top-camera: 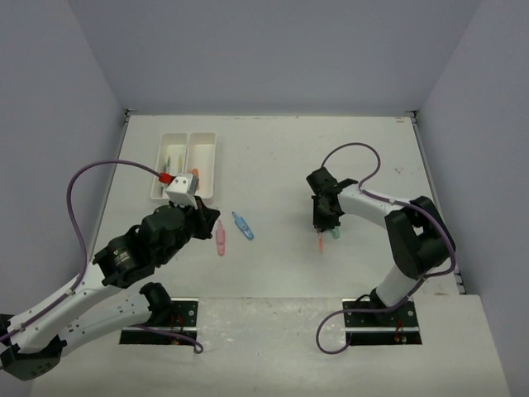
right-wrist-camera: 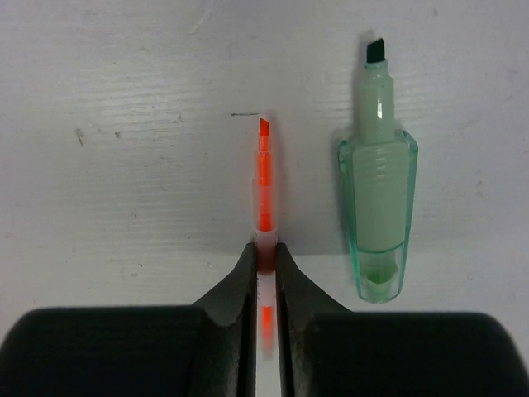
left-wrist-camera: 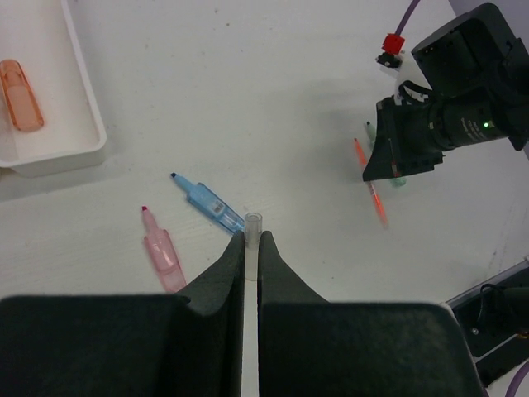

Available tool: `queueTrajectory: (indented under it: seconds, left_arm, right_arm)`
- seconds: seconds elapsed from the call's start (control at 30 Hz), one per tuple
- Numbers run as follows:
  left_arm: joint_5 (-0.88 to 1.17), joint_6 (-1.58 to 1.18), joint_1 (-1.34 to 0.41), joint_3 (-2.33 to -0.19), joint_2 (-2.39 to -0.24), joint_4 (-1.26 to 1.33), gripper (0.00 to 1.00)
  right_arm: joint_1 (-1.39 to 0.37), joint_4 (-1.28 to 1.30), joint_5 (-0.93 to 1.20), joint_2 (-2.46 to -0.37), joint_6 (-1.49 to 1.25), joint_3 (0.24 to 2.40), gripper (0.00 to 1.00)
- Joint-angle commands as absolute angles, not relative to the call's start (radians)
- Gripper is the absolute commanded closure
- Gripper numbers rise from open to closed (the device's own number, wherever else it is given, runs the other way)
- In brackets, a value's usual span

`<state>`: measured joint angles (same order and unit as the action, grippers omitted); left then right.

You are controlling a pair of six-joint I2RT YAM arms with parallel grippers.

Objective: Sort the stationery into containers
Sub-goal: Pick up the pen from the center of the board, then close the pen cap on the pen.

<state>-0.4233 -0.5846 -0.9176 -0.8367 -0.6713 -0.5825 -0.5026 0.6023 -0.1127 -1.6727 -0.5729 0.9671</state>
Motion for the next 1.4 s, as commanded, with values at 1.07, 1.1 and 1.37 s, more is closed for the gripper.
queueTrajectory:
  seconds: [1.07, 1.1, 1.37]
  left_arm:
    - [0.416, -0.770, -0.763, -0.640, -0.958, 0.844, 1.00]
    - [0.415, -0.767, -0.764, -0.645, -0.967, 0.821, 1.00]
    - [0.410, -0.760, -0.763, -0.635, -1.005, 0.797, 1.00]
  right_arm:
    - [-0.742, -0.361, 0.576, -0.717, -0.698, 0.549, 1.00]
    - [-0.742, -0.353, 0.572, -0.721, -0.687, 0.563, 1.00]
    - [-0.743, -0.306, 0.560, -0.735, -0.654, 0.609, 1.00]
